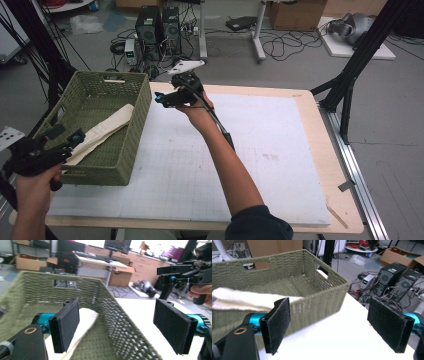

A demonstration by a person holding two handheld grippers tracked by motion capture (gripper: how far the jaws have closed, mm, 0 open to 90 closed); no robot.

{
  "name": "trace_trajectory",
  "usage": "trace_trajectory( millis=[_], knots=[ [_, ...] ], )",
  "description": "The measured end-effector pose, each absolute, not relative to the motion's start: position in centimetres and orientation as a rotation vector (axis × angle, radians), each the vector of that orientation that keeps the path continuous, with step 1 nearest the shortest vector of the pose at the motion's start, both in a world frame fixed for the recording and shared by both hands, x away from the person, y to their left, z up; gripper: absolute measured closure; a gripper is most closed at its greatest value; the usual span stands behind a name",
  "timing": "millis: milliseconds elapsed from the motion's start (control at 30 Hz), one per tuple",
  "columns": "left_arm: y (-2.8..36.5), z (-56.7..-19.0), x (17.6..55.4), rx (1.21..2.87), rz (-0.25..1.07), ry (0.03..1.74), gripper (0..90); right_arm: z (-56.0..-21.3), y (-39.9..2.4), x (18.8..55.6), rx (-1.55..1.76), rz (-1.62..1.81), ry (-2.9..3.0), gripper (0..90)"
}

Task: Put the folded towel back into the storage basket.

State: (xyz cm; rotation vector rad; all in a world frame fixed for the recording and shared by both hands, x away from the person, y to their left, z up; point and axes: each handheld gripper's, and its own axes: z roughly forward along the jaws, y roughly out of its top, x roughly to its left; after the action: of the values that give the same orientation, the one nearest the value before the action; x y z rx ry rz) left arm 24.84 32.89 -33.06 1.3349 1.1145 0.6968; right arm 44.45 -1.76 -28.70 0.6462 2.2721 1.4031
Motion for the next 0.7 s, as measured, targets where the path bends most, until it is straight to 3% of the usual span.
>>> trace_trajectory(
  millis=[133,233,700],
  knots=[
    [31.3,-33.1,25.5,1.36,0.664,1.091,22.1,-29.4,-4.7,43.4,0.692,1.416,2.258,18.4],
    [30.3,-32.9,25.8,1.373,0.648,1.065,22.1,-30.0,-6.7,42.9,0.747,1.392,2.266,13.5],
    [24.9,-33.0,27.8,1.448,0.562,0.968,22.1,-31.7,-16.9,38.2,0.868,1.335,2.155,12.0]
  ],
)
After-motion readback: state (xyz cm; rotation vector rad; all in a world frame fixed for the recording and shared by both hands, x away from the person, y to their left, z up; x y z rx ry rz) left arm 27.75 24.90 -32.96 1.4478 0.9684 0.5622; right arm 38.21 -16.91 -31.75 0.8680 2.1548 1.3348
